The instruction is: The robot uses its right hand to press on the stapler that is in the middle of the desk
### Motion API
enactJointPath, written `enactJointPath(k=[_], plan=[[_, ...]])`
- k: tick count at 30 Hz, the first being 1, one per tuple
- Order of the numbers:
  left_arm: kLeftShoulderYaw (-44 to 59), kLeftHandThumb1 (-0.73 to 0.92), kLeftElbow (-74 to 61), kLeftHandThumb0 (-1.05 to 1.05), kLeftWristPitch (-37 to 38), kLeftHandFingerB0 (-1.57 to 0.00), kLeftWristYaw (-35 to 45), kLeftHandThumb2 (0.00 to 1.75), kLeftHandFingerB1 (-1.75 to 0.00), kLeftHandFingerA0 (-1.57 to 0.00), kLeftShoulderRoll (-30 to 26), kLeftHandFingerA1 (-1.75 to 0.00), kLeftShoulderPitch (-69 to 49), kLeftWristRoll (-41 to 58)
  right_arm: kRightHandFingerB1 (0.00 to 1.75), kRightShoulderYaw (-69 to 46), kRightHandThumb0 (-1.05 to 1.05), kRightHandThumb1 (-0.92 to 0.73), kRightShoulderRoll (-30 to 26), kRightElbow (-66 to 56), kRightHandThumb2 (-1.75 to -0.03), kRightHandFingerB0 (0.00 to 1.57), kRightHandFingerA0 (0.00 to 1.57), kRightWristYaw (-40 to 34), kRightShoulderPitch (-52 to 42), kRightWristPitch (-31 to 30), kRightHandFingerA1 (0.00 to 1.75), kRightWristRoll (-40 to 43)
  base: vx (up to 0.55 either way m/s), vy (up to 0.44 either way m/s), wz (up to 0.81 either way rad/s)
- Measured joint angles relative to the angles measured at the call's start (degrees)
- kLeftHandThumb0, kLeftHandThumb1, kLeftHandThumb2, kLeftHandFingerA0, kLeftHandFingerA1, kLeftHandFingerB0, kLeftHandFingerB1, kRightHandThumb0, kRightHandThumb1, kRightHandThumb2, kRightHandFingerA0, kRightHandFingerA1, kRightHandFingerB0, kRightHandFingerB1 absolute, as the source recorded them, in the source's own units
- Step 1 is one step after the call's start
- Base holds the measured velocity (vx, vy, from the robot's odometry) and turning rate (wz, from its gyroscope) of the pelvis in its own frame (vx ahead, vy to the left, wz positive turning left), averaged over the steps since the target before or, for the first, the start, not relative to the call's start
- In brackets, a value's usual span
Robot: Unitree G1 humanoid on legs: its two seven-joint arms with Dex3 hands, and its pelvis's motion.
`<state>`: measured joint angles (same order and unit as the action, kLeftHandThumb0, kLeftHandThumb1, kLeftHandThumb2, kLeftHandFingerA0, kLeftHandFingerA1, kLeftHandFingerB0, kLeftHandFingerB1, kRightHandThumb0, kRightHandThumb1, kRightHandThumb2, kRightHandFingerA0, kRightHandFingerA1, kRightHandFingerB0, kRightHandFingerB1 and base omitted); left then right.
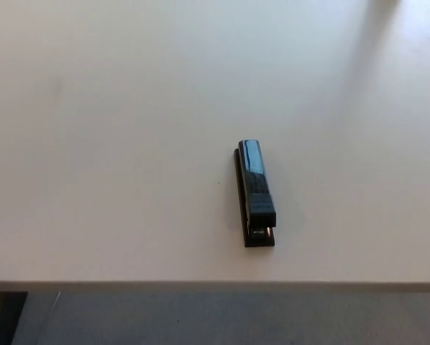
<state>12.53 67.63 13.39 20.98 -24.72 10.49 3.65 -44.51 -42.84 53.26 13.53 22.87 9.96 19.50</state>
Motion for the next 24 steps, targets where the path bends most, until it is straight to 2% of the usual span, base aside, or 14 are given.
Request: enactJointPath(k=[2, 4, 6, 9, 14, 15, 16, 18, 19, 20, 21, 22, 23, 24], plan=[[0.00, 0.92, 0.06, -0.50, -0.10, -0.01, 0.00, 0.94, -0.23, -0.03, -0.05, -0.28, -0.02, 0.00, 1.20, -1.67, 0.03, -0.84, -0.22, 3.27, -0.78, 0.65, 1.05, 0.89, -2.38, 0.82, 1.52, 0.75, 0.00, 0.000, 0.00], [0.03, 0.92, 0.18, -0.50, -0.25, -0.02, 0.00, 0.93, -0.23, -0.04, -0.05, -0.28, -0.04, 0.00, 1.24, -2.78, 0.03, -0.85, -0.22, 7.50, -0.75, 0.67, 1.02, 1.76, -5.22, 1.83, 1.55, 1.26, 0.00, 0.000, 0.00], [0.01, 0.92, 0.28, -0.49, -0.41, -0.02, -0.01, 0.92, -0.24, -0.04, -0.10, -0.29, -0.16, -0.01, 1.16, -3.18, -0.02, -0.90, -0.11, 11.63, -0.64, 0.64, 1.04, 2.45, -7.87, 3.06, 1.42, 1.47, 0.00, 0.000, 0.00], [0.02, 0.91, 0.29, -0.48, -0.65, -0.03, 0.02, 0.93, -0.28, -0.05, -0.20, -0.34, -0.39, 0.00, 1.15, -2.17, -0.07, -0.87, 1.46, 16.48, -0.64, 0.66, 1.00, 2.37, -11.26, 4.92, 1.41, 1.20, 0.00, 0.000, 0.00], [0.03, 0.92, 0.25, -0.48, -0.72, -0.02, 0.02, 0.92, -0.22, -0.02, -0.20, -0.22, -0.84, 0.00, 1.23, 2.34, -0.11, -0.85, 5.81, 20.98, -0.65, 0.62, 0.93, -0.04, -15.01, 5.96, 1.45, -0.26, 0.00, 0.000, 0.00], [0.07, 0.92, 0.25, -0.47, -0.73, -0.01, 0.03, 0.94, -0.22, -0.01, -0.20, -0.21, -1.01, 0.01, 1.14, 3.59, -0.14, -0.85, 6.60, 21.50, -0.64, 0.64, 0.91, -0.66, -15.57, 5.96, 1.39, -0.81, 0.00, 0.000, 0.00], [0.11, 0.92, 0.25, -0.48, -0.73, -0.01, 0.04, 0.95, -0.21, -0.01, -0.20, -0.21, -1.16, 0.01, 0.84, 5.62, -0.18, -0.85, 7.50, 22.14, -0.65, 0.66, 0.89, -1.61, -16.16, 5.84, 1.27, -1.69, 0.00, 0.000, 0.00], [0.16, 0.92, 0.22, -0.47, -0.74, -0.01, 0.13, 0.97, -0.21, -0.01, -0.19, -0.23, -1.25, 0.02, 0.73, 9.69, -0.12, -0.86, 8.92, 22.92, -0.65, 0.62, 0.85, -3.41, -16.78, 5.24, 1.34, -3.53, 0.00, 0.000, 0.00], [0.20, 0.92, 0.18, -0.46, -0.73, -0.01, 0.25, 0.96, -0.21, -0.01, -0.19, -0.23, -1.26, 0.04, 0.56, 11.31, -0.07, -0.83, 9.51, 23.11, -0.65, 0.60, 0.81, -3.96, -17.03, 5.00, 1.27, -4.25, 0.00, 0.000, 0.00], [0.28, 0.92, 0.11, -0.45, -0.73, -0.01, 0.39, 0.97, -0.22, -0.01, -0.20, -0.23, -1.31, 0.07, 0.51, 13.31, -0.08, -0.82, 10.34, 23.33, -0.64, 0.58, 0.75, -4.48, -17.48, 4.71, 1.17, -5.15, 0.00, 0.000, 0.00], [0.34, 0.92, 0.10, -0.46, -0.73, -0.02, 0.44, 0.96, -0.22, -0.02, -0.19, -0.24, -1.35, 0.09, 0.41, 14.50, -0.16, -0.85, 10.87, 23.45, -0.65, 0.47, 0.79, -4.74, -17.72, 4.45, 1.10, -5.69, 0.00, 0.000, 0.00], [0.36, 0.92, 0.08, -0.46, -0.73, -0.02, 0.57, 0.94, -0.24, -0.03, -0.20, -0.25, -1.39, 0.11, 0.39, 16.78, -0.20, -0.85, 11.92, 23.74, -0.65, 0.44, 0.84, -5.01, -18.08, 3.77, 0.95, -6.65, 0.00, 0.000, 0.00], [0.34, 0.92, 0.02, -0.47, -0.73, -0.03, 0.63, 0.93, -0.25, -0.03, -0.20, -0.26, -1.43, 0.10, 0.44, 18.93, -0.24, -0.86, 12.83, 23.97, -0.65, 0.52, 0.84, -5.05, -18.25, 2.92, 0.69, -7.58, 0.00, 0.000, 0.00], [0.32, 0.92, 0.01, -0.47, -0.73, -0.03, 0.65, 0.92, -0.25, -0.03, -0.20, -0.27, -1.43, 0.09, 0.49, 20.22, -0.23, -0.85, 13.35, 24.07, -0.65, 0.56, 0.86, -5.04, -18.31, 2.41, 0.65, -8.18, 0.00, 0.000, 0.00]])
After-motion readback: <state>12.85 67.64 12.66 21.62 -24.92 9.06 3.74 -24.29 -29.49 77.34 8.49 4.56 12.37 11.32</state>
